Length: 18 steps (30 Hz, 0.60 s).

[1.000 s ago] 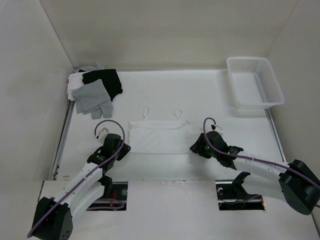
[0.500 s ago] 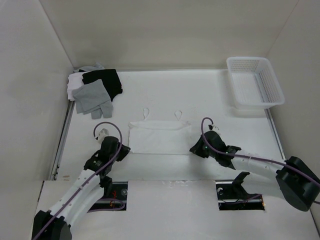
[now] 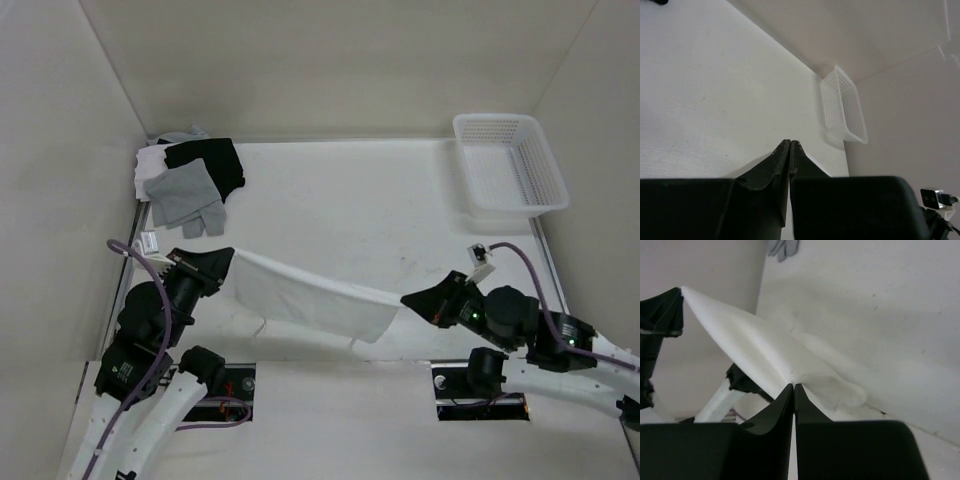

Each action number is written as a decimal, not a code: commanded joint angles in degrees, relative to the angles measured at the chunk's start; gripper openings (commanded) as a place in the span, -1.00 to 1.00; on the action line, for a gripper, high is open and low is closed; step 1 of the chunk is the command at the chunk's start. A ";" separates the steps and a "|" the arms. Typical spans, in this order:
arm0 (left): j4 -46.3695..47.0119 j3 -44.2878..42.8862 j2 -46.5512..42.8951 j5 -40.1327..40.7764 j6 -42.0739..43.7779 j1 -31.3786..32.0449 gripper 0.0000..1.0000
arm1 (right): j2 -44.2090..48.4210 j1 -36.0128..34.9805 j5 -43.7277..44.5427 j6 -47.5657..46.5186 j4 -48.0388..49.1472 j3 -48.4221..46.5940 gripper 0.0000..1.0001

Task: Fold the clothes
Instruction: Fold the tank top

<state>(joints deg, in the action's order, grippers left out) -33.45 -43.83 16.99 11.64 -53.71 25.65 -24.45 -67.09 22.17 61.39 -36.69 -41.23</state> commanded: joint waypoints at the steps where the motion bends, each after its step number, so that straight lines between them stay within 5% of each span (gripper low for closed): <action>1: -3.99 -1.61 0.14 1.19 2.56 0.06 -0.99 | -0.77 -6.85 11.21 3.21 -12.09 -5.52 -0.86; 5: -1.01 4.00 2.51 0.32 1.68 0.23 -0.98 | -6.56 -5.75 11.85 1.03 -10.17 -4.65 -0.81; 14: 27.26 16.94 24.89 -2.58 0.54 -5.47 -0.95 | -27.10 35.37 -22.94 -13.92 27.24 10.20 -0.86; 18: 40.98 13.79 41.94 -6.18 -0.51 -9.51 -0.95 | -41.08 43.83 -27.09 -17.52 35.44 6.10 -0.85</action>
<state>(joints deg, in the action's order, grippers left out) -9.34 -27.20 52.56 7.84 -53.56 18.24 -60.45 -26.81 3.25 49.21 -15.25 -31.38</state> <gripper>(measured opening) 0.022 0.075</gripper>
